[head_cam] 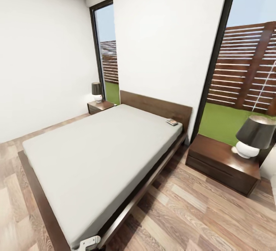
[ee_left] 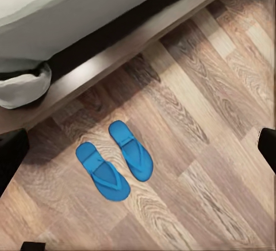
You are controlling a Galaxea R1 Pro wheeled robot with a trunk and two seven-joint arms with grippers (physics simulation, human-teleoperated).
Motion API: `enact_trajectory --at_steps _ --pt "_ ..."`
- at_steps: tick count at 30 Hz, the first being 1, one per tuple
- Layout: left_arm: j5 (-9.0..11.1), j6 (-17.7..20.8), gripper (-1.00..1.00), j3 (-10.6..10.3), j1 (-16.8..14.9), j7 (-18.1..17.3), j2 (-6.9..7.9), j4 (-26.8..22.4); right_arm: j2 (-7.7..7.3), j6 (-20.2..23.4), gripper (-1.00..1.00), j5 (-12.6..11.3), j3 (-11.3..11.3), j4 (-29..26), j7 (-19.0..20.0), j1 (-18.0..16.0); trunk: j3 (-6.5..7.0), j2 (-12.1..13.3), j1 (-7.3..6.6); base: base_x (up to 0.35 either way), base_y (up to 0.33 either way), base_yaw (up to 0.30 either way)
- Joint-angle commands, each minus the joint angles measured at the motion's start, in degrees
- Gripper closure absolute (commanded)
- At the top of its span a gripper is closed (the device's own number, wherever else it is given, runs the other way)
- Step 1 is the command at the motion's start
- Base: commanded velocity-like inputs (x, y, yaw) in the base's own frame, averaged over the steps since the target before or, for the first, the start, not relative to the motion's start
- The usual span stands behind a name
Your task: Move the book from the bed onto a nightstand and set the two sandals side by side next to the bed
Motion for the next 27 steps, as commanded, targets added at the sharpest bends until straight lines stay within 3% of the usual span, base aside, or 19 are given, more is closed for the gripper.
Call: enact_trajectory --at_steps 1,27 --pt "-0.2 -0.1 -1.0 0.4 0.0 -0.3 -0.03 0.0 0.03 -0.2 -1.0 -0.6 0.5 0.2 0.4 -0.1 -0.13 -0.1 0.04 0.0 -0.003 -0.3" --pt "-0.2 -0.1 -1.0 0.4 0.0 -0.3 -0.12 0.0 0.04 -0.2 -1.0 -0.6 0.5 0.2 0.4 -0.1 -0.13 -0.1 0.04 0.0 -0.036 -0.295"
